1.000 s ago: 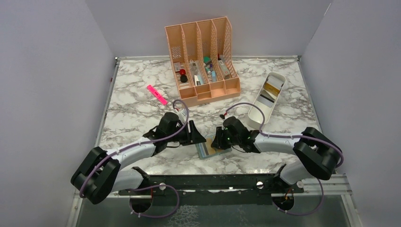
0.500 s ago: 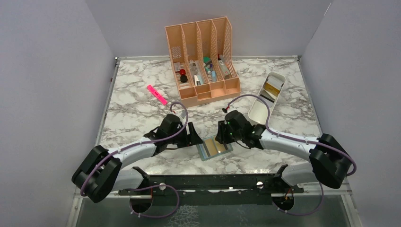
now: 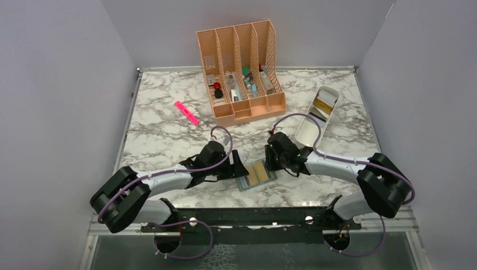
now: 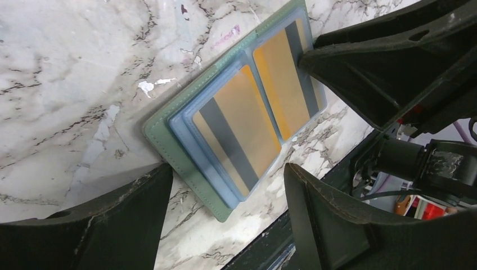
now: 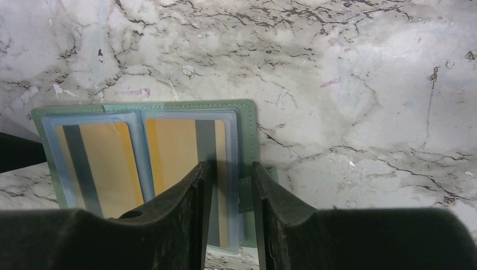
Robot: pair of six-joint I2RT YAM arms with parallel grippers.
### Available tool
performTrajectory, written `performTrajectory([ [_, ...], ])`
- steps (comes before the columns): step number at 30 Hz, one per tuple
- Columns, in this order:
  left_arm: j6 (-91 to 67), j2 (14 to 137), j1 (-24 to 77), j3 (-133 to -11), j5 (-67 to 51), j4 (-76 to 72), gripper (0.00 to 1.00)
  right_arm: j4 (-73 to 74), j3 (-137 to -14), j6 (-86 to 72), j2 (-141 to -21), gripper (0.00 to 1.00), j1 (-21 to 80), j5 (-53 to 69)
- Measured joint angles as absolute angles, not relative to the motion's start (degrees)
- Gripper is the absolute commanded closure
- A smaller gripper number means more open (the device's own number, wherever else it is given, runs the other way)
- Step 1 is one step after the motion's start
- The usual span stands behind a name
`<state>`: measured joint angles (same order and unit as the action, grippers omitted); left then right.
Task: Put the credit cards into the card holder
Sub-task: Turn over the card slot in the card holder.
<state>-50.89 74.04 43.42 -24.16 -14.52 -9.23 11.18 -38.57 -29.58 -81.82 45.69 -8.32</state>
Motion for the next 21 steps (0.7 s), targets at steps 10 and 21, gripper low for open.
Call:
performTrajectory([
  [10,-53.84,71.09,45.04,-21.06,-13.08,-14.11,0.32,6.37,-36.58,-30.74,-82.19,0.70,45.56,-7.38],
  [21,-54.65,65.47,46.22,-19.38,-12.56,-23.18,0.40,0.99,-34.17,-32.16,-81.89,0.70,45.12,-5.10],
])
